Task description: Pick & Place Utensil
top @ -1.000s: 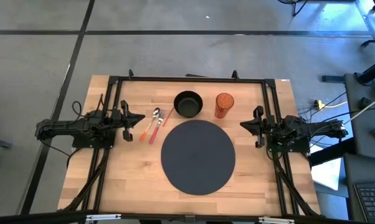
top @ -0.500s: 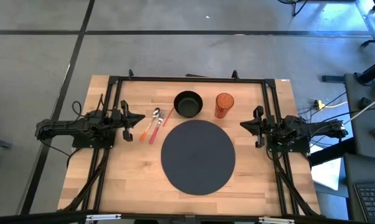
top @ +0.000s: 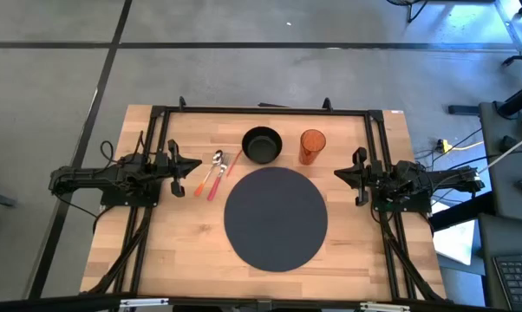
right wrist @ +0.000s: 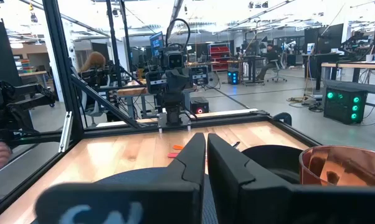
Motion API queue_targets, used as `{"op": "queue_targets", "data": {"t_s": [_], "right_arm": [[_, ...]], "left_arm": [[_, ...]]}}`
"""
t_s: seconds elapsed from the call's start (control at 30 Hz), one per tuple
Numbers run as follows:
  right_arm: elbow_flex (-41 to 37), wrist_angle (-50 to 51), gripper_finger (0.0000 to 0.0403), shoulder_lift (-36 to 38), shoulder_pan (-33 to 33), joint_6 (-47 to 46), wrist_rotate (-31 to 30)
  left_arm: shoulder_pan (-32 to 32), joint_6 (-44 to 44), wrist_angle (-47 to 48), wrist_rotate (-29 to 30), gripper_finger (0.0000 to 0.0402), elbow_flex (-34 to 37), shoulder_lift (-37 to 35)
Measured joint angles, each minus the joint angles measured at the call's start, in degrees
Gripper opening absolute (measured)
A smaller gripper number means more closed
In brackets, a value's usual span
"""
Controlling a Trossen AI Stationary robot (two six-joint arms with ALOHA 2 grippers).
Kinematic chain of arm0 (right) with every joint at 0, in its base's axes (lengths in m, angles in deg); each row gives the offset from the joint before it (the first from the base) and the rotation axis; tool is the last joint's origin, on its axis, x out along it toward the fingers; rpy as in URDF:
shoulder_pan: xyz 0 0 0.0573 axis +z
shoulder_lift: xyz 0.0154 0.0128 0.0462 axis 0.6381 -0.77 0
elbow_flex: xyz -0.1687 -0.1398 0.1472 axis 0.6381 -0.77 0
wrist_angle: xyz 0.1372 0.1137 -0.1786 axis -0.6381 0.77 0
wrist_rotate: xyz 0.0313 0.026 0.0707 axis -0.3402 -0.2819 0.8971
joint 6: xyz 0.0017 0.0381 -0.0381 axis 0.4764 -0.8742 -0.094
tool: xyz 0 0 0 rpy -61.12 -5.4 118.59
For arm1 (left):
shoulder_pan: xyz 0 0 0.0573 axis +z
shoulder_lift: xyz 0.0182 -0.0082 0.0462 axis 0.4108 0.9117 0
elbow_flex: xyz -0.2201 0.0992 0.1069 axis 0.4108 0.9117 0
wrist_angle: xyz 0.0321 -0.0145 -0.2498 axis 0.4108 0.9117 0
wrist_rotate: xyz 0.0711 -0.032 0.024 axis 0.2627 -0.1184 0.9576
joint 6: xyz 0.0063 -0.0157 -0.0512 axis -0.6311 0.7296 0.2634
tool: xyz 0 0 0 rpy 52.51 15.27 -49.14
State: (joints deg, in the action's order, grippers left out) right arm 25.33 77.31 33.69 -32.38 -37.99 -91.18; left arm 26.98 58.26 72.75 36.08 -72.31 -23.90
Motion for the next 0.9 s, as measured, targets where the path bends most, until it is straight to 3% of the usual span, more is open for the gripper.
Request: {"op": "queue_targets", "data": {"t_s": [0.9], "right_arm": [[0.0,0.0,0.0019,0.0,0.0,0.0,0.0]], "left_arm": [[0.0,-1.5,-2.8,0.3,0.0004,0.0,0.0]]}}
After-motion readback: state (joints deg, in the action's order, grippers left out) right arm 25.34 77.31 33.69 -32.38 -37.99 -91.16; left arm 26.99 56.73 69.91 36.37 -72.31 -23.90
